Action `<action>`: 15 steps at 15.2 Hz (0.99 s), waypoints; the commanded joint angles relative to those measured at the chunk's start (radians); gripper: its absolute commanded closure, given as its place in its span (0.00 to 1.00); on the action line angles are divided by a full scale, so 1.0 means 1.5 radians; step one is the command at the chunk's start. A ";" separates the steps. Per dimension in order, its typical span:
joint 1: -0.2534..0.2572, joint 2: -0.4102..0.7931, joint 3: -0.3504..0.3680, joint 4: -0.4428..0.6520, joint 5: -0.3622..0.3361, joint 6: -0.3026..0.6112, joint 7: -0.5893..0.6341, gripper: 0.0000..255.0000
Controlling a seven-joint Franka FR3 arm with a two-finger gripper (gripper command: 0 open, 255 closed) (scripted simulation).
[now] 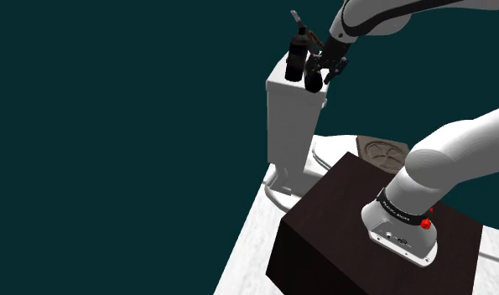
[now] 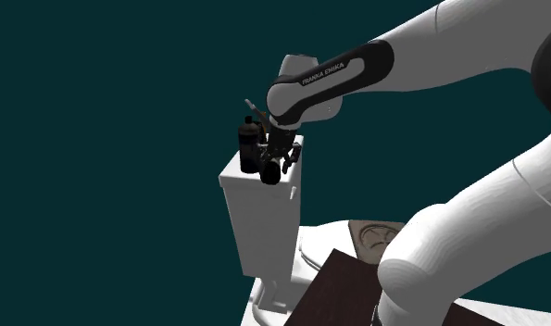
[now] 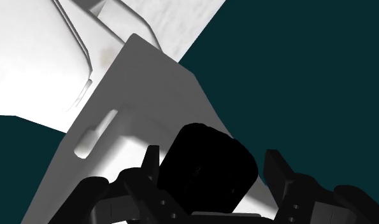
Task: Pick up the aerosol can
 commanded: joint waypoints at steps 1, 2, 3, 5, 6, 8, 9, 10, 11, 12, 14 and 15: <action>0.000 -0.004 0.001 0.010 -0.001 -0.014 0.002 1.00; 0.000 -0.006 0.001 0.017 -0.001 -0.024 0.002 1.00; 0.000 -0.008 0.001 0.025 -0.001 -0.033 0.003 1.00; -0.001 -0.012 0.002 0.040 -0.002 -0.052 0.005 1.00; -0.001 -0.014 0.002 0.048 -0.002 -0.062 0.005 1.00; -0.001 -0.016 0.003 0.064 -0.003 -0.080 0.007 1.00; -0.001 -0.017 0.003 0.072 -0.003 -0.090 0.007 1.00; -0.001 -0.018 0.003 0.080 -0.003 -0.099 0.008 1.00; -0.001 -0.019 0.003 0.089 -0.004 -0.108 0.009 1.00; -0.001 -0.020 0.003 0.097 -0.004 -0.117 0.009 1.00; -0.001 -0.020 0.004 0.114 -0.004 -0.135 0.011 1.00; -0.001 -0.021 0.004 0.116 -0.004 -0.137 0.011 1.00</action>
